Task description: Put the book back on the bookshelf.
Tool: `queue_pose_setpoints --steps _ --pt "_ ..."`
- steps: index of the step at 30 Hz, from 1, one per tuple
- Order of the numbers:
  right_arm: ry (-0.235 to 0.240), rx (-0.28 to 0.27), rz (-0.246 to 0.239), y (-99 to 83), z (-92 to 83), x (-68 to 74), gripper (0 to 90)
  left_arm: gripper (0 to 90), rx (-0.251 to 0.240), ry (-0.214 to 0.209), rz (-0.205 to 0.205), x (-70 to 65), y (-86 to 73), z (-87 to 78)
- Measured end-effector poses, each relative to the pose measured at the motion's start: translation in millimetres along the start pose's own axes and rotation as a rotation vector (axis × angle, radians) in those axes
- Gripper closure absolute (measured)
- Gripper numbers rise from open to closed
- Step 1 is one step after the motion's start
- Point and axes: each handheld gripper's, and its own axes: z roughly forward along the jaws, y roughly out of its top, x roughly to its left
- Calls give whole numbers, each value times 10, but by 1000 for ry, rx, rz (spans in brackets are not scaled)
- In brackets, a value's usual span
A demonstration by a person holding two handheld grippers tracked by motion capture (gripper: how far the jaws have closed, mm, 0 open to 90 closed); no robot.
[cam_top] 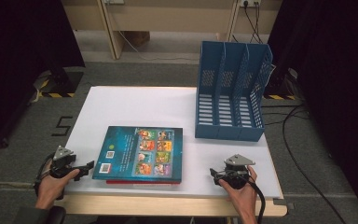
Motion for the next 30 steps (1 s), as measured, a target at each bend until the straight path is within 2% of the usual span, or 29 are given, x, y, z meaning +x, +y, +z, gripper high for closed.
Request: queue_pose_setpoints --steps 2,6,9,10,14,17,21,22,23,25,27,30 --pt "10 2 21 4 -2 8 291 149 -10 2 -6 6 3 -8" --pt "-1 -17 23 18 -31 18 291 150 -33 6 -14 -1 16 -24" --pt "9 -25 21 33 -43 43 303 154 -33 -5 -25 -2 23 -38" --pt "17 -23 10 38 -41 52 315 155 -39 -21 -45 -10 30 -58" --pt "28 -28 -7 53 -32 99 309 158 -60 -30 -50 -46 41 -95" --pt "59 -67 1 83 -13 152 300 159 -71 -58 -30 -142 47 -120" --pt "84 -81 6 97 -7 210 290 204 -74 -29 0 -205 52 -148" --pt "105 -96 5 107 1 245 286 219 -66 -23 -6 -217 53 -153" --pt "105 -96 5 107 1 245 286 225 -66 -23 -6 -217 53 -153" --pt "154 -113 35 124 20 292 283 257 -61 -28 -20 -230 56 -160" --pt "188 -128 52 138 31 324 281 261 -54 -24 3 -281 62 -174" --pt "205 -131 48 152 53 386 274 258 -46 -32 28 -351 70 -179"
